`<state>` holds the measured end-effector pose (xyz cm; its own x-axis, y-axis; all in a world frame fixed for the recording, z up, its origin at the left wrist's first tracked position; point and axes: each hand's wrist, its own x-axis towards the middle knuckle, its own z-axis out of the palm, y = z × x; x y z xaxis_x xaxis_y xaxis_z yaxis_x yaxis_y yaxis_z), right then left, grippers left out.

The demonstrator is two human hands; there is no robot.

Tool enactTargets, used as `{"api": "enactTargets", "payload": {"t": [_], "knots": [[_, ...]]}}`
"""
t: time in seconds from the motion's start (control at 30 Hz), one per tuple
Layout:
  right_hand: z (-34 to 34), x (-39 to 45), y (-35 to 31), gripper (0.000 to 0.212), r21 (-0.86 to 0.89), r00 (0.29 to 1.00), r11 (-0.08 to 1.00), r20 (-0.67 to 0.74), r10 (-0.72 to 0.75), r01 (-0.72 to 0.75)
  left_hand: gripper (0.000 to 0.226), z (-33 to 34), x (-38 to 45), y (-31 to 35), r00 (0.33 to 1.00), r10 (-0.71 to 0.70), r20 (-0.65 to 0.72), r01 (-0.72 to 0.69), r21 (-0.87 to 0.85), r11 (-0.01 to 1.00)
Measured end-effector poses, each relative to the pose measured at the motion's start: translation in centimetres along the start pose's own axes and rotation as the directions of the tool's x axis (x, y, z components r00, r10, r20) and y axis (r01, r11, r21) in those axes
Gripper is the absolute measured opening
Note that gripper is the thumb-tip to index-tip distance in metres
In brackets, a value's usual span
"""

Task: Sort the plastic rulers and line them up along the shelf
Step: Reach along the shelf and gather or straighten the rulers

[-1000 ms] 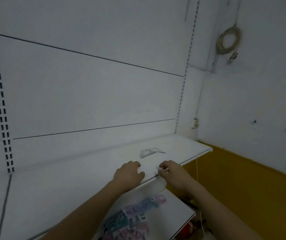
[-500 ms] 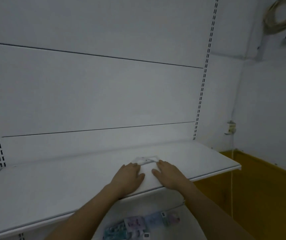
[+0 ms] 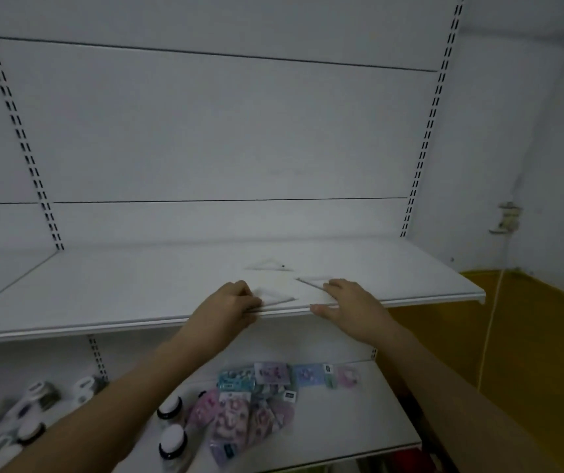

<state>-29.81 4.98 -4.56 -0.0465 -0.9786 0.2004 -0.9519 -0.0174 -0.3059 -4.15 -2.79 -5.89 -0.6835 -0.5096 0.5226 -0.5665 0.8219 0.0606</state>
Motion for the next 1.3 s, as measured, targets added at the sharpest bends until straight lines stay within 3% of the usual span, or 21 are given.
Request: {"api": "enactTargets", "payload": {"t": [0.07,0.17,0.3,0.37,0.43,0.53,0.63,0.7,0.77,0.9,1.0,1.1,1.3], "knots": [[-0.4,-0.5,0.6,0.050,-0.021,0.999,0.999,-0.010,-0.049,0.049,0.023,-0.5,0.0,0.4,0.999,0.000,-0.050,0.002,0.029,1.000],[-0.6,-1.1,1.6,0.018,-0.101,0.986,0.988,-0.102,-0.130,0.120,0.016,-0.9,-0.5,1.0,0.996,0.011,-0.088,-0.003,0.091,0.996],[-1.1,-1.2,1.4,0.026,-0.084,0.969,0.983,-0.174,-0.173,0.160,0.016,-1.9,-1.0,1.5,0.984,-0.058,-0.169,0.086,0.163,0.983],[-1.5,-1.0,0.4,0.020,-0.058,0.971,0.988,-0.188,-0.151,0.142,0.013,-2.7,-0.8,1.5,0.964,-0.154,-0.216,0.181,0.112,0.977],[-1.7,-0.6,-1.1,0.011,-0.037,0.978,0.991,-0.160,-0.132,0.128,0.008,-3.7,-0.8,1.4,0.930,-0.293,-0.220,0.289,-0.053,0.956],[-1.3,0.4,-3.8,0.007,-0.067,0.984,0.991,-0.128,-0.123,0.115,0.007,-5.9,-1.2,0.8,0.829,-0.545,-0.127,0.452,-0.422,0.786],[-1.1,1.3,-6.8,0.012,-0.146,0.982,0.984,-0.141,-0.127,0.106,0.013,-8.0,-2.2,-0.9,0.741,-0.668,-0.074,0.514,-0.577,0.635],[-0.5,2.0,-8.9,0.018,-0.056,0.981,0.989,-0.133,-0.143,0.137,0.023,-9.2,-3.3,-2.6,0.678,-0.734,-0.039,0.521,-0.678,0.519],[0.3,2.9,-11.3,0.037,0.053,0.980,0.982,-0.095,-0.177,0.182,0.012,-10.3,-4.8,-4.5,0.625,-0.780,-0.016,0.496,-0.764,0.413],[2.6,4.6,-17.3,0.062,0.102,0.942,0.936,-0.008,-0.337,0.336,0.030,-12.9,-8.9,-8.4,0.558,-0.830,0.001,0.487,-0.810,0.326],[5.0,5.8,-23.0,0.054,0.181,0.931,0.915,-0.014,-0.364,0.360,0.044,-15.4,-12.6,-11.9,0.475,-0.878,0.059,0.407,-0.899,0.160],[7.1,6.7,-29.4,0.049,0.300,0.952,0.907,-0.011,-0.307,0.296,0.035,-18.6,-17.2,-15.4,0.417,-0.902,0.113,0.306,-0.952,0.023],[10.4,7.7,-43.3,0.042,0.582,0.956,0.784,0.035,-0.290,0.216,0.020,-24.7,-28.0,-21.4,0.314,-0.944,0.105,0.310,-0.951,-0.003]]}}
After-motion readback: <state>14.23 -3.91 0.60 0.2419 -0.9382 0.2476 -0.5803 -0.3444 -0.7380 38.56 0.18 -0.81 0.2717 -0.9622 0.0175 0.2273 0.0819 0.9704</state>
